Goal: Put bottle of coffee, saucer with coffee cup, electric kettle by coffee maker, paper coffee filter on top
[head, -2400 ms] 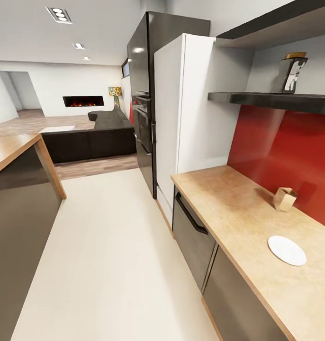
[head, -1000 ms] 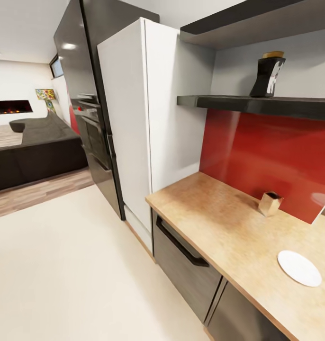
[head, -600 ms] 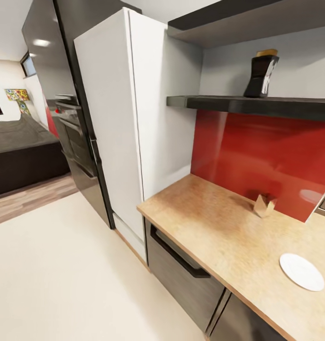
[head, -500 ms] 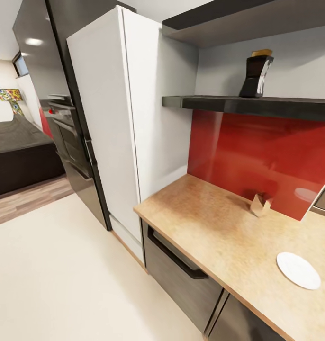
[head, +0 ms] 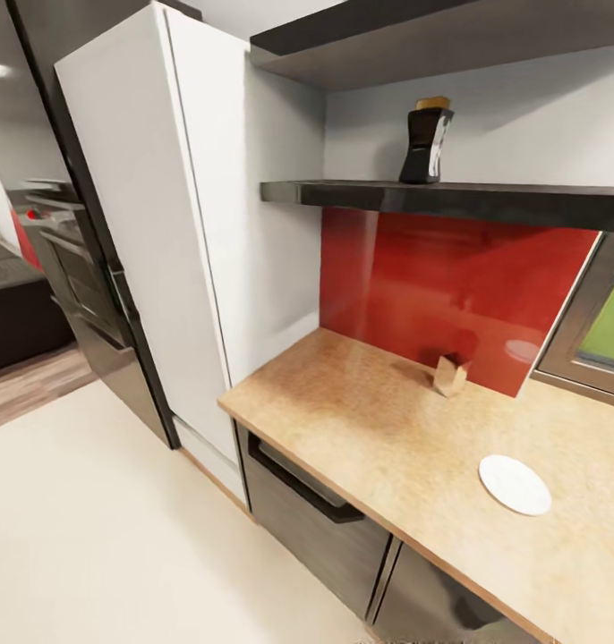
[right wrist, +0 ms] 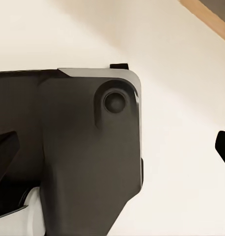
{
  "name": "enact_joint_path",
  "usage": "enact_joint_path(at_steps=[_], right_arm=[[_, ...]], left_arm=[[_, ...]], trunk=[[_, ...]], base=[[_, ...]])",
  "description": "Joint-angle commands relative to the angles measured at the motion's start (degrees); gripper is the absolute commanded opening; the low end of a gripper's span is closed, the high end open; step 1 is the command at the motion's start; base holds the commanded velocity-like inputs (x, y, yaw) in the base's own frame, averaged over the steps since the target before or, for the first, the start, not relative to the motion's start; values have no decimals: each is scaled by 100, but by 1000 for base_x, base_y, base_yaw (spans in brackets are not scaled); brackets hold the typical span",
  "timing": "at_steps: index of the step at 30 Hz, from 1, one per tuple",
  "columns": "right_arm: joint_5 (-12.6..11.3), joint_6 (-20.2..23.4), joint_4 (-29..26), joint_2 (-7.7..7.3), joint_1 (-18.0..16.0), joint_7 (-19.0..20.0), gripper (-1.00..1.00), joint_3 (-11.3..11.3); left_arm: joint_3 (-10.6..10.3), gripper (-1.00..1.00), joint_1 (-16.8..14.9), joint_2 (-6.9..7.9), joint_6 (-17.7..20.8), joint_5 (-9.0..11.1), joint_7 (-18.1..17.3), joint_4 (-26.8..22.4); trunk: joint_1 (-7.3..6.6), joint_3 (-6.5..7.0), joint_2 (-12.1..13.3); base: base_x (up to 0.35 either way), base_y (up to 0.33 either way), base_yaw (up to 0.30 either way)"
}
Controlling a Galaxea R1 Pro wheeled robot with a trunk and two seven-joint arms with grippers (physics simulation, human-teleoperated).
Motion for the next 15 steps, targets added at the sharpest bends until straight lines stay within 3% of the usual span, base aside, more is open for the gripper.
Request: enact_joint_path(at_steps=[1, 9, 15], right_arm=[[-35, -21, 6, -1, -6, 3, 100, 5], [-35, -21, 6, 1, -6, 3, 100, 6], [-37, -19, 6, -3, -6, 3, 100, 5]], left_arm=[[46, 100, -6, 2, -25, -57, 24, 11], [45, 100, -8, 3, -28, -56, 26, 11], [44, 100, -2, 2, -26, -66, 23, 11]], trunk=[[3, -12, -11], [3, -12, -11], [3, -12, -11]], base=[[0, 86, -265], [0, 233, -265], [0, 44, -265]])
